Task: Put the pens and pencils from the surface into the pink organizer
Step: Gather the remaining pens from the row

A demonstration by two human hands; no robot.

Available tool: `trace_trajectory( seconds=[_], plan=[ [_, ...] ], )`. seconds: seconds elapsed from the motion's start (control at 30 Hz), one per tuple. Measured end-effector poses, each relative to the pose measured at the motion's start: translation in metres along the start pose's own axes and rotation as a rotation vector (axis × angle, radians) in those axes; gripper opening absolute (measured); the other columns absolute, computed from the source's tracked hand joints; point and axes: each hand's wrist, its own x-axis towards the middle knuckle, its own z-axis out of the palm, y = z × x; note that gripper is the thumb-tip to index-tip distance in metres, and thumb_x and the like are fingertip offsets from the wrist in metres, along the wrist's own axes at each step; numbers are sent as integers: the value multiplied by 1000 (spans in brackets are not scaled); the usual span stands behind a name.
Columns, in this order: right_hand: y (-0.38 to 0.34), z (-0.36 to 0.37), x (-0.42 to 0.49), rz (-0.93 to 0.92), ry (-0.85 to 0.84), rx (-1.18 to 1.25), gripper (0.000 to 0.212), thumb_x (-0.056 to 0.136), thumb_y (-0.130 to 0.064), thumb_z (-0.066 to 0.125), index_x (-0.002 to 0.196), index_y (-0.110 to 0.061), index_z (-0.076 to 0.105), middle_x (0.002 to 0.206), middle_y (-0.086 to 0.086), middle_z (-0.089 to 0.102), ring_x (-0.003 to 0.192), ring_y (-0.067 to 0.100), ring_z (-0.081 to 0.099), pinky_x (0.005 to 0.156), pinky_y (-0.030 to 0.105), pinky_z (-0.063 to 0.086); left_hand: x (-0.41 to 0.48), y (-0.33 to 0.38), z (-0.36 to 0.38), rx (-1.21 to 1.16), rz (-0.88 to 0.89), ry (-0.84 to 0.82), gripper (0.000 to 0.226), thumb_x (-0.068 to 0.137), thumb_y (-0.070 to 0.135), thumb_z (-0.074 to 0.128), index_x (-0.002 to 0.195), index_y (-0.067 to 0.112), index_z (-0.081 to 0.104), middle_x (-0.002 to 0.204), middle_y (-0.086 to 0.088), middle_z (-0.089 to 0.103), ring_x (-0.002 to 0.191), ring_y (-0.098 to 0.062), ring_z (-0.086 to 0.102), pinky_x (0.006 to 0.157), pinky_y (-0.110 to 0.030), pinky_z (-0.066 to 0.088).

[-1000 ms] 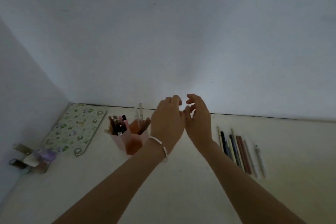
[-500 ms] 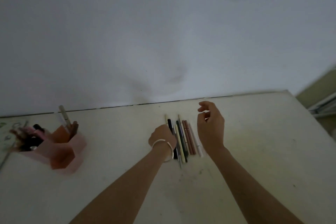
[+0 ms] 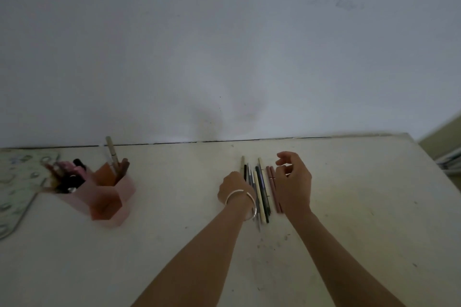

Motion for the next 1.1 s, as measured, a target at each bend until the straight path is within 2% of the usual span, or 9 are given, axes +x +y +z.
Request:
trace_trajectory(
  seconds=[0.1, 0.2, 0.33, 0.47, 0.63, 0.77, 0.87, 1.0, 1.1],
  plan=[
    [0, 1, -3, -4, 0, -4, 30, 87, 0, 52, 104, -23, 60, 88, -10, 62, 65, -2, 56, 53, 12, 43, 2, -7, -5, -84, -14, -20, 8, 86, 15, 64, 85, 14, 56, 98, -8, 67, 88, -26, 66, 65, -29, 47],
    [-3, 3, -2, -29, 5, -10, 29, 88, 1, 52, 105, -21, 60, 87, -10, 61, 65, -5, 56, 52, 9, 45, 3, -15, -16, -196, 17, -33, 20, 84, 25, 70, 91, 8, 61, 97, -8, 68, 88, -26, 66, 73, -31, 53],
    [-7, 18, 0, -30, -83, -112, 18, 92, -6, 52, 100, -19, 62, 85, -8, 64, 65, 6, 59, 59, 18, 49, -1, -15, -66, -446, 224, 214, 12, 87, 19, 66, 96, 11, 66, 93, -4, 71, 86, -20, 66, 74, -26, 49],
    [-4, 51, -4, -113, -316, -466, 9, 92, -12, 51, 84, -12, 56, 73, -4, 58, 65, 14, 57, 67, 25, 44, -13, -15, -122, -601, 352, 339, 12, 85, 10, 62, 97, 13, 64, 88, -4, 71, 77, -22, 69, 75, -36, 57],
    [6, 80, -15, -143, -443, -729, 19, 97, -16, 47, 114, -11, 54, 106, 5, 65, 97, 20, 63, 79, 28, 53, -21, -30, -141, -648, 322, 260, 8, 87, 10, 57, 84, 6, 63, 75, -6, 68, 69, -22, 68, 72, -43, 59],
    [-17, 88, -19, -36, -390, -371, 51, 87, -6, 54, 135, -9, 37, 88, 8, 65, 74, 21, 64, 59, 31, 53, -28, -42, -152, -752, 269, 181, 28, 92, 17, 50, 70, 5, 63, 76, -15, 70, 74, -28, 70, 73, -47, 59],
    [-62, 92, -15, -85, -320, -15, 75, 85, -4, 54, 147, -27, 19, 65, 3, 53, 50, 12, 51, 45, 24, 44, -30, -60, -185, -702, 316, 268, 39, 97, 25, 48, 66, 10, 65, 74, -14, 71, 71, -26, 71, 74, -43, 59],
    [-126, 101, -15, -274, -227, 248, 62, 88, -5, 54, 140, -30, 29, 77, -5, 53, 55, 4, 55, 51, 11, 45, -22, -102, -246, -334, 386, 571, 18, 94, 28, 57, 97, 13, 67, 88, -7, 68, 77, -20, 68, 75, -37, 57],
    [-157, 109, -22, -358, -164, 391, 56, 90, -5, 52, 136, -28, 32, 80, -6, 55, 62, 2, 58, 55, 7, 44, -16, -131, -268, -172, 376, 629, 32, 87, 17, 67, 113, 18, 49, 83, 0, 66, 73, -17, 66, 69, -29, 55]
  ],
)
